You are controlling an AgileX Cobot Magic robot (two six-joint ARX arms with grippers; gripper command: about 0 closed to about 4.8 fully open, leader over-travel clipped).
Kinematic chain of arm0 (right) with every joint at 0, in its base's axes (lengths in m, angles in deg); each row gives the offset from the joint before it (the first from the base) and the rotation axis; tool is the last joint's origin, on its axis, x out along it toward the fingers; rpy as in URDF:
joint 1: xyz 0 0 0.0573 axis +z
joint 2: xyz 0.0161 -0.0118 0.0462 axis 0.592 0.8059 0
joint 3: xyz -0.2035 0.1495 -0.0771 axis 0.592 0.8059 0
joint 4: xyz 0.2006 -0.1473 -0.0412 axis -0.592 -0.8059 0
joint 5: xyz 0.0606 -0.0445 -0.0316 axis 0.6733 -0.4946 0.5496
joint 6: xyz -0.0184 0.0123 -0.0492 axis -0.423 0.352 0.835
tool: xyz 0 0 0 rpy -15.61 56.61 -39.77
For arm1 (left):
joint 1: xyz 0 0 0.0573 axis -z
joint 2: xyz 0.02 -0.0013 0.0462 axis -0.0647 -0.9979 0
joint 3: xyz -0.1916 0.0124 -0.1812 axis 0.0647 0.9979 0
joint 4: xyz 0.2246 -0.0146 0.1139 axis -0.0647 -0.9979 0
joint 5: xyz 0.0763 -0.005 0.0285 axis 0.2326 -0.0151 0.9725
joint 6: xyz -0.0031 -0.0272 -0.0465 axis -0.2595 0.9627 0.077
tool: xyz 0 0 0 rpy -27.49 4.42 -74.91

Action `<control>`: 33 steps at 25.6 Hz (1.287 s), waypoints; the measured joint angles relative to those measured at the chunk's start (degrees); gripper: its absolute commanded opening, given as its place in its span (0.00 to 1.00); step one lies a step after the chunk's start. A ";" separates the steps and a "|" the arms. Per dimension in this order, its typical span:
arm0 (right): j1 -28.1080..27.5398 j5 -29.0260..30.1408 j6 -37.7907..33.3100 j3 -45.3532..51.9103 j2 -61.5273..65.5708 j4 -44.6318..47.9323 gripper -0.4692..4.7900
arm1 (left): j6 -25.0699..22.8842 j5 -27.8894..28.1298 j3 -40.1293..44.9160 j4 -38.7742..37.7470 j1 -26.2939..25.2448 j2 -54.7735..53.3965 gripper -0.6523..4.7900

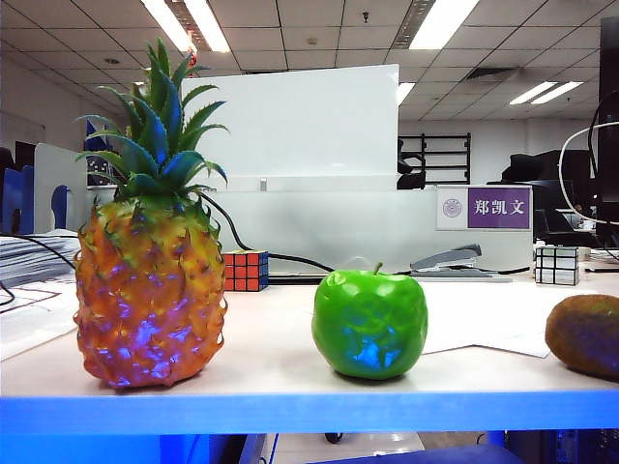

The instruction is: Arrange all the fruits from large to small from left to right in a row.

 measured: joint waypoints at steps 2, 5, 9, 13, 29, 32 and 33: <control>0.00 0.00 -0.09 -0.02 0.00 -0.17 0.09 | 0.00 -0.02 0.00 0.00 0.00 0.00 0.11; 0.00 0.00 -0.17 -0.02 0.00 -0.15 0.09 | 0.00 0.00 0.00 0.00 0.00 0.00 0.11; 0.00 0.07 -0.39 0.00 0.00 0.63 0.09 | 0.02 0.00 0.00 0.00 0.00 0.00 0.11; 0.00 0.20 -0.42 0.00 0.00 1.11 0.09 | 0.00 -0.02 0.00 0.00 0.00 0.00 0.11; 0.00 0.22 -2.56 -0.02 0.00 0.87 0.09 | 0.02 -0.02 0.00 0.00 0.00 0.00 0.11; 0.00 0.22 -2.56 0.00 0.00 0.90 0.09 | 0.00 -0.02 0.00 0.00 0.00 0.00 0.11; 0.00 0.22 -2.56 0.00 0.00 0.90 0.09 | 0.02 -0.02 0.00 0.00 0.00 0.00 0.11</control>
